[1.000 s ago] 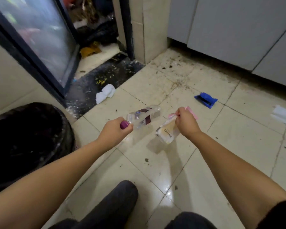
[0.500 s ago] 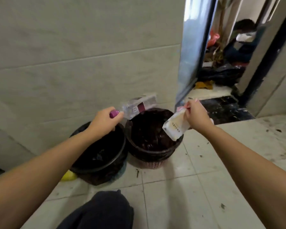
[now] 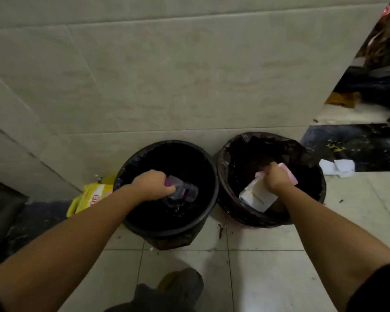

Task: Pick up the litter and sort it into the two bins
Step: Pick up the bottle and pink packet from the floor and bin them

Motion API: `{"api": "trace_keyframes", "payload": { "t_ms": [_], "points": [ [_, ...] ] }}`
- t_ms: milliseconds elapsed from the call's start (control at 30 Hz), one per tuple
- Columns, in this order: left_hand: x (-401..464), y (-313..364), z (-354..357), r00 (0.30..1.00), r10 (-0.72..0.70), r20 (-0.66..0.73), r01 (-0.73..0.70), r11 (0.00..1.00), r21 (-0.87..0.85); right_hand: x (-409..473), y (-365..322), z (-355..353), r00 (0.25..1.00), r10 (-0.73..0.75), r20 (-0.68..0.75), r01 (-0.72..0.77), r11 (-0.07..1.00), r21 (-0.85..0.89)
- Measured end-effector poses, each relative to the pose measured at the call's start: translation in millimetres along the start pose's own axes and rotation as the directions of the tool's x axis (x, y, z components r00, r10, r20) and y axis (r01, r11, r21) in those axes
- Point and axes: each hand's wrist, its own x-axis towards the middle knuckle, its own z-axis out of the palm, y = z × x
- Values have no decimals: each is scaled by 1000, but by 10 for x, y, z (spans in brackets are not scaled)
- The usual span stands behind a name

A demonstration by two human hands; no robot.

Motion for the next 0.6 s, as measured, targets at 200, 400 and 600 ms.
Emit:
{"api": "trace_keyframes", "payload": {
  "t_ms": [200, 400, 600],
  "points": [
    [492, -188, 617, 991, -78, 105, 73, 996, 51, 252, 88, 387, 986, 70, 151, -57, 994, -89],
    [591, -333, 790, 979, -131, 158, 106, 981, 160, 331, 174, 394, 930, 120, 349, -32, 968, -248],
    [418, 24, 320, 998, -38, -45, 45, 985, 165, 155, 151, -164, 975, -23, 221, 52, 991, -123]
  ]
}}
